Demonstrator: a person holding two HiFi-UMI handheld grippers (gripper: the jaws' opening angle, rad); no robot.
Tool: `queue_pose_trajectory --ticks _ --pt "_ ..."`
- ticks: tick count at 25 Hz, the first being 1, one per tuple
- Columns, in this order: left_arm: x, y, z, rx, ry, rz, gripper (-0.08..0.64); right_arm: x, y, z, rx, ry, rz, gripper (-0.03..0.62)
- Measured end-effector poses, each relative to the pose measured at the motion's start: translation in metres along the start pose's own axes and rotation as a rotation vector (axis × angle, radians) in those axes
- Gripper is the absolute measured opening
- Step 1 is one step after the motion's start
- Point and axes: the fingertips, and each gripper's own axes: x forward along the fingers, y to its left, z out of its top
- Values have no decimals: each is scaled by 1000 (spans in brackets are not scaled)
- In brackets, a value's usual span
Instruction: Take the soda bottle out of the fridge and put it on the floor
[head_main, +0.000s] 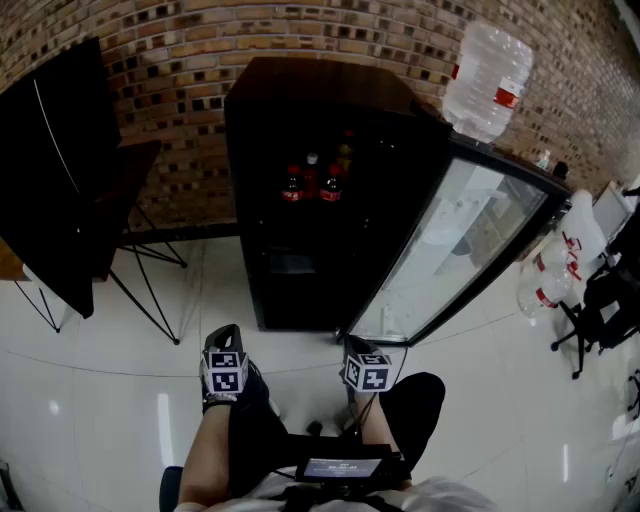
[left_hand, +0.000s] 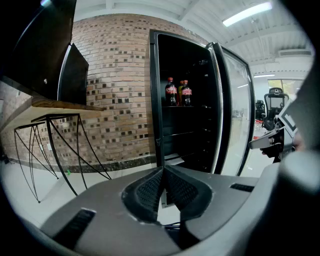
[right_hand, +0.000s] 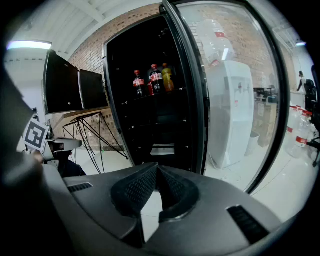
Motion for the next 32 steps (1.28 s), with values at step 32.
queue_pose_trajectory --ticks 32 --pt "-3 3 1 -1 -9 5 2 15 20 196 -163 -319 32 203"
